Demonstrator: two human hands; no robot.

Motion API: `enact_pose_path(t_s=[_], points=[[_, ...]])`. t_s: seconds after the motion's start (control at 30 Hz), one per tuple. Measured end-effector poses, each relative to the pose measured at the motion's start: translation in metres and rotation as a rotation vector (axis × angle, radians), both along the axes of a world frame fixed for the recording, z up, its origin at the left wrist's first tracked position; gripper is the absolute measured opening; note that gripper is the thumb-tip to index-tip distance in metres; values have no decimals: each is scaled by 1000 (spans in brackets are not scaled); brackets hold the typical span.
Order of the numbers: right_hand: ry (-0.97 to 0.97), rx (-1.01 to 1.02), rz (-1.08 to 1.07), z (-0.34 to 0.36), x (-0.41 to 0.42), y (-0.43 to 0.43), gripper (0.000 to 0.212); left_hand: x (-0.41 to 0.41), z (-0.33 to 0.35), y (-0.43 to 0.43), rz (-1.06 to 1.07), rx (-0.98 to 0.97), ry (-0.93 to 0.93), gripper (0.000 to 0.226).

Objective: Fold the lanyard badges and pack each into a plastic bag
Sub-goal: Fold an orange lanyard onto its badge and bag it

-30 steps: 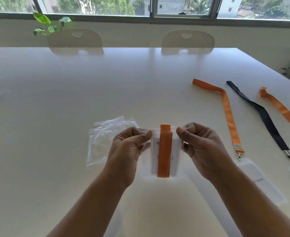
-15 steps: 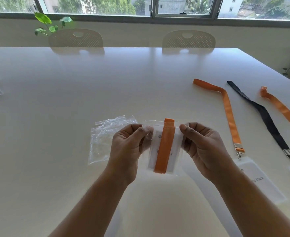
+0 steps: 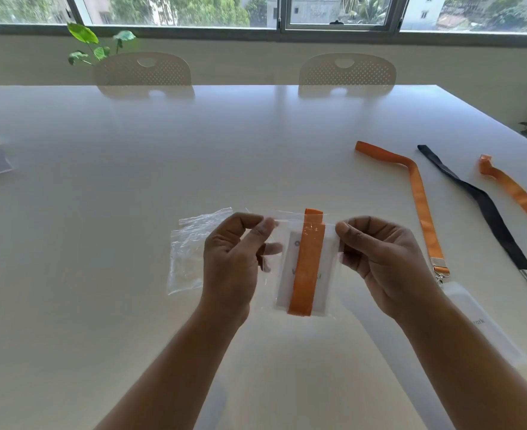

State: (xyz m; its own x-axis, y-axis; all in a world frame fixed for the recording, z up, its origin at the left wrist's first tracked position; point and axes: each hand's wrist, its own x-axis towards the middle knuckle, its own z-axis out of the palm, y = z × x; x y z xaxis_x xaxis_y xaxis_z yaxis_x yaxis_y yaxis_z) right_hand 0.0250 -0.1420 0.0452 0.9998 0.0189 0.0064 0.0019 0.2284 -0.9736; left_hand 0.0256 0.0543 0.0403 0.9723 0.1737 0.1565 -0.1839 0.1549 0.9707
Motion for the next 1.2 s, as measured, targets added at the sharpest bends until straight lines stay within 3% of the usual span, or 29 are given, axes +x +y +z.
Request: enact_pose_path(t_s=[0.1,0.2,0.3,0.43,0.53,0.67,0.9,1.2], points=[[1,46,-14,-1,-2,2,17,0,-10,-1,191,493,-327,14],[-38,58,-20,0,-3,4,16,-1,-15,-4,300,642,-462,22],[-53,87,-32,0,-4,6,17,-1,-11,-5,262,576,-406,19],[-35,106,28,-2,-4,11,15,-3,1,-3,-70,261,-137,27],[-19,75,45,-1,-5,12,19,-4,2,-5,-188,141,-102,27],[-22,66,55,-1,-7,15,15,-7,0,-10,-203,64,-76,16],[-43,-21,31,0,-9,16,11,-10,1,-15,-204,40,-47,29],[-37,-34,0,-1,-11,20,12,-12,-4,-21,-192,-82,-16,27]])
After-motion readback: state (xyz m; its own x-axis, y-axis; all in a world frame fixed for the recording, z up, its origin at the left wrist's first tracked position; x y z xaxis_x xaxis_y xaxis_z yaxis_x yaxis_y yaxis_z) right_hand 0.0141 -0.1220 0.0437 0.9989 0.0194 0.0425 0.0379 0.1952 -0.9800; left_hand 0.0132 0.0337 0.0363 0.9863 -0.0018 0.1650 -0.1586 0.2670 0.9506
